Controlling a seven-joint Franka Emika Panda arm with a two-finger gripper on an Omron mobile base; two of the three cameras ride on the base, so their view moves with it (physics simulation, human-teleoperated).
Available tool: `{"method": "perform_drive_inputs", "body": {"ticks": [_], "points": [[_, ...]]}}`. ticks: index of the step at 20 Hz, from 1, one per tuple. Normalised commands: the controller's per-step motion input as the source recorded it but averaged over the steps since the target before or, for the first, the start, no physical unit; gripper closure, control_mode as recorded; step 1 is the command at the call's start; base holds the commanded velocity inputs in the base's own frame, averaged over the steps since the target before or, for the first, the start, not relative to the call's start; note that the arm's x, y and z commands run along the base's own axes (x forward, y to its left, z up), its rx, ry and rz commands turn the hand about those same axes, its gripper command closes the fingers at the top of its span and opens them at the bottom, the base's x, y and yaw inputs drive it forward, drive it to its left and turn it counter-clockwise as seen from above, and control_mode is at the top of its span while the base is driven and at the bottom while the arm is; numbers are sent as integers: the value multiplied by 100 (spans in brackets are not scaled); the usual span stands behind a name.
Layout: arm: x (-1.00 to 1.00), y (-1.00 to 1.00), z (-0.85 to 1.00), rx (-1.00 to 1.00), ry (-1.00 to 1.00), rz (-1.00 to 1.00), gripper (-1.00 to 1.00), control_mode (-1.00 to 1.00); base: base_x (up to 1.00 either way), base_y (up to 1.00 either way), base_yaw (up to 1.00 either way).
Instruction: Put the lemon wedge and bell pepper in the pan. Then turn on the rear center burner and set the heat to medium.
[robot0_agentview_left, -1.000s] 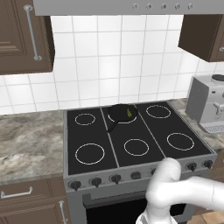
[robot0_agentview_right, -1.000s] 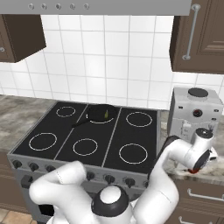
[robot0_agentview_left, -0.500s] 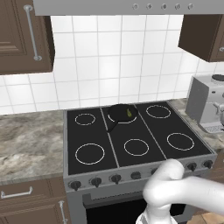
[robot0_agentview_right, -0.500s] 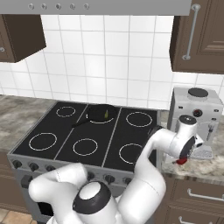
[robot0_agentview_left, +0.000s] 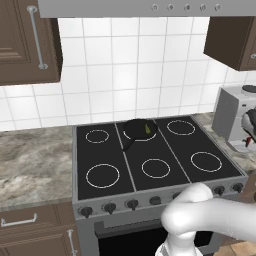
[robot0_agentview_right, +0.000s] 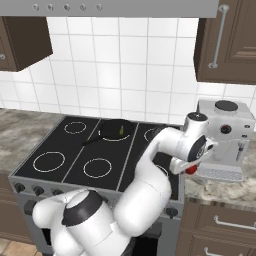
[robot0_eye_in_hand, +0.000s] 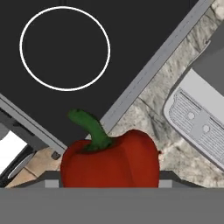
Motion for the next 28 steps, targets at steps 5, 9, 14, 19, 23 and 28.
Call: {"method": "perform_drive_inputs", "body": {"ticks": [5, 9, 14, 19, 23, 28], "points": [[0, 87, 3, 0, -1, 14, 100, -100, 0, 0, 0], [0, 88, 3, 0, -1, 11, 100, -100, 0, 0, 0], [0, 87, 11, 0, -2, 7, 100, -100, 0, 0, 0], [0, 80, 20, -1, 0, 2, 100, -100, 0, 0, 0], [14, 70, 19, -2, 0, 0, 100, -100, 0, 0, 0], [33, 64, 12, -3, 0, 0, 100, -100, 0, 0, 0]]}}
